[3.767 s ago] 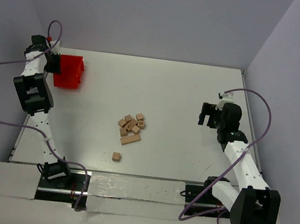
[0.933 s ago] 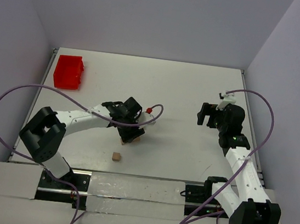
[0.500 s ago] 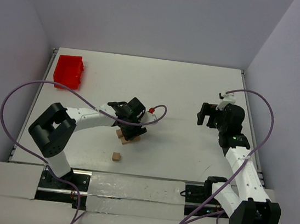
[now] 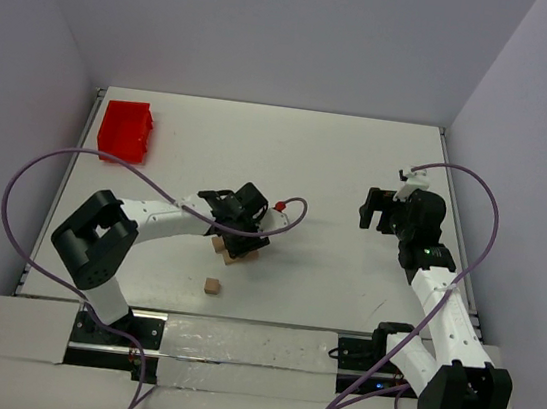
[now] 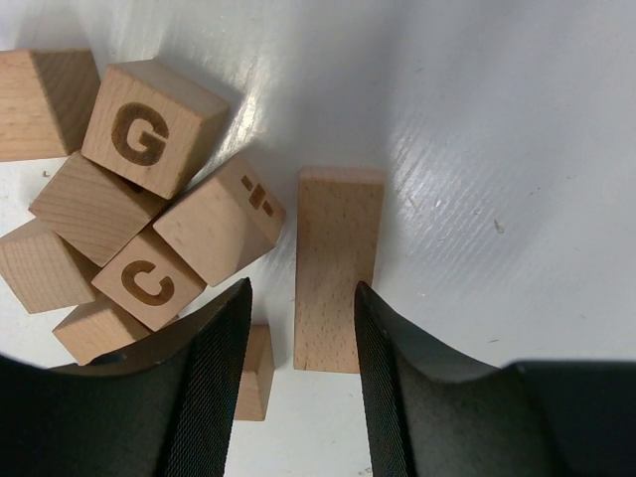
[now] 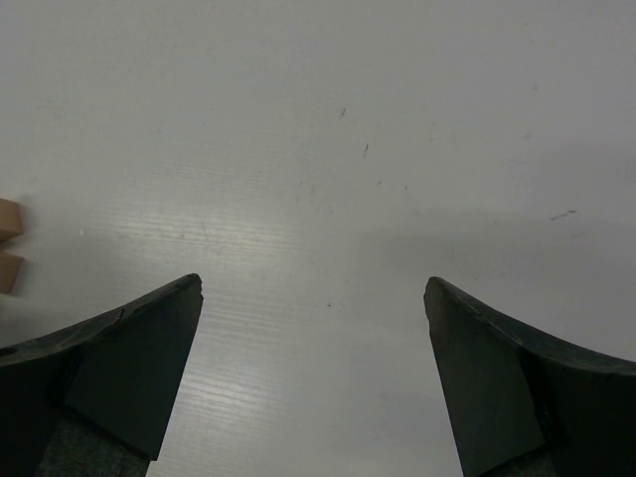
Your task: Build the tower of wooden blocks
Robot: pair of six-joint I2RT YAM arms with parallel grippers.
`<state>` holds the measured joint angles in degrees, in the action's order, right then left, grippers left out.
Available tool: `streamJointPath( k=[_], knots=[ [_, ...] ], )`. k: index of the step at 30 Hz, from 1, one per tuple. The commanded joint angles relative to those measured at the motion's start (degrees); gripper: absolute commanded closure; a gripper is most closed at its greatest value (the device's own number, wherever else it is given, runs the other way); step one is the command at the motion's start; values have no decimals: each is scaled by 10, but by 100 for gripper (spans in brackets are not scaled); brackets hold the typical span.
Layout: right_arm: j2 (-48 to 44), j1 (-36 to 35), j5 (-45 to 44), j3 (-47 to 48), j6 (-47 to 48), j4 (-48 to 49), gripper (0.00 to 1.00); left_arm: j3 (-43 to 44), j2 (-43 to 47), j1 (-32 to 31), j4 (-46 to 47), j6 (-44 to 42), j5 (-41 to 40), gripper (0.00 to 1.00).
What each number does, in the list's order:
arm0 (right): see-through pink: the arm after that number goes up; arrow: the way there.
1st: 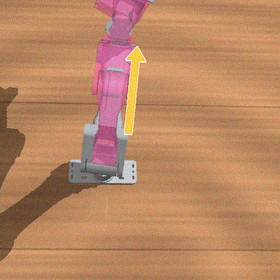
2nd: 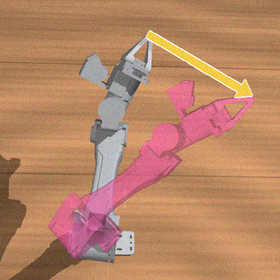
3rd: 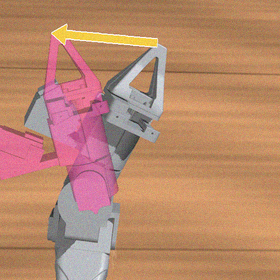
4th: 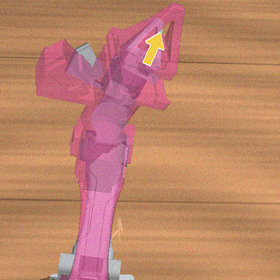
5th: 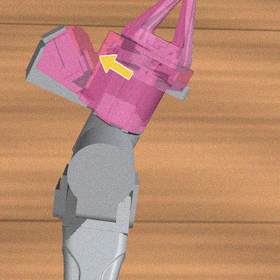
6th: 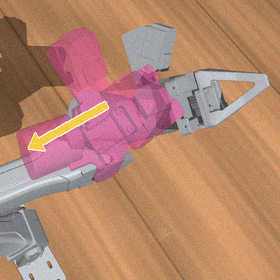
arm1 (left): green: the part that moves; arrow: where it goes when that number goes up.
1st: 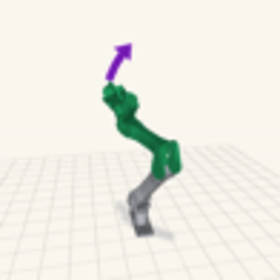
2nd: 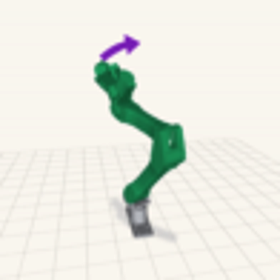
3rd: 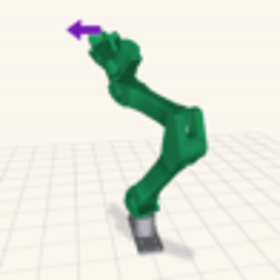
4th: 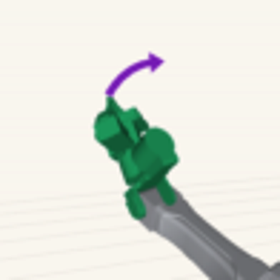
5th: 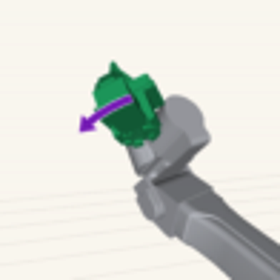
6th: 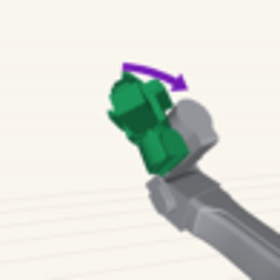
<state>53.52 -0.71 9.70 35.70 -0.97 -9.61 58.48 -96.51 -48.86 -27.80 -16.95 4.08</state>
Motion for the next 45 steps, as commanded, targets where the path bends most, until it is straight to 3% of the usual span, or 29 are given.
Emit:
streamJointPath(
  k=[1, 26, 45],
  knots=[
    [0, 3, -4, 30, 4, 7, 0, -29, -7, -12, 6, 1, 15, 48],
    [0, 3, -4, 29, 4, 7, 0, -12, 65, -15, -19, 10, 45, 45],
    [6, 3, -5, 30, 3, 8, 0, -20, 7, -33, -8, 12, 42, 45]
  ],
)
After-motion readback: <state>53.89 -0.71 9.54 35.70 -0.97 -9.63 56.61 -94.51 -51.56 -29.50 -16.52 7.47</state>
